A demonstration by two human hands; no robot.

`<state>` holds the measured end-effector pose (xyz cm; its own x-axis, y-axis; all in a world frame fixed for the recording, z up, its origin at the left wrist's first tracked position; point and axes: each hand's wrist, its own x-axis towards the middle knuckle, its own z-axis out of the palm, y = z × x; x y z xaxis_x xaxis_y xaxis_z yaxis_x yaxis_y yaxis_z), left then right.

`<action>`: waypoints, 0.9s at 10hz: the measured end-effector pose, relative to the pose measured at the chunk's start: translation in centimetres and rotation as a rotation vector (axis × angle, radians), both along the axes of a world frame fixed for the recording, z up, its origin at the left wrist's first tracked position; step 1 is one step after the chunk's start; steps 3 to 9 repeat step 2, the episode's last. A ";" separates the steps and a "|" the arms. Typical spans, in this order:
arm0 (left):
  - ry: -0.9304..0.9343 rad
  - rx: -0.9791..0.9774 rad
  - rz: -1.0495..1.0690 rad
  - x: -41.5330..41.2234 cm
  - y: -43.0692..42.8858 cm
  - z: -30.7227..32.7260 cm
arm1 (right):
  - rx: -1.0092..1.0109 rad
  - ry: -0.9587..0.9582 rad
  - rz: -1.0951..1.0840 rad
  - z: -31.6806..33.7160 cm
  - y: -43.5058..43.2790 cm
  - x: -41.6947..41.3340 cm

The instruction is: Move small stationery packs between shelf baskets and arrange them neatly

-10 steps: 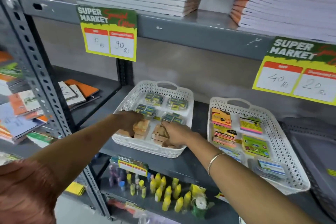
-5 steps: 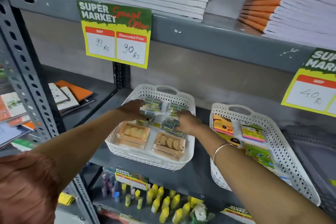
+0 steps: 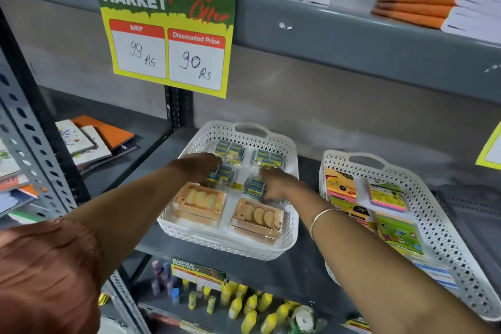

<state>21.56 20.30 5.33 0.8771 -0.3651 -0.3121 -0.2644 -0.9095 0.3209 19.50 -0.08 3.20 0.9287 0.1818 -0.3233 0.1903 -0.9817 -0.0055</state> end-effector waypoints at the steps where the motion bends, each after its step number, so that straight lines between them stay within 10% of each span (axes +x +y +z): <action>1: -0.051 0.004 0.006 -0.4 0.6 -0.3 | 0.019 -0.003 -0.008 0.3 0.0 -0.2; 9: -0.121 0.019 -0.011 -0.4 0.7 -0.6 | 0.107 -0.017 -0.022 0.4 -0.1 -0.4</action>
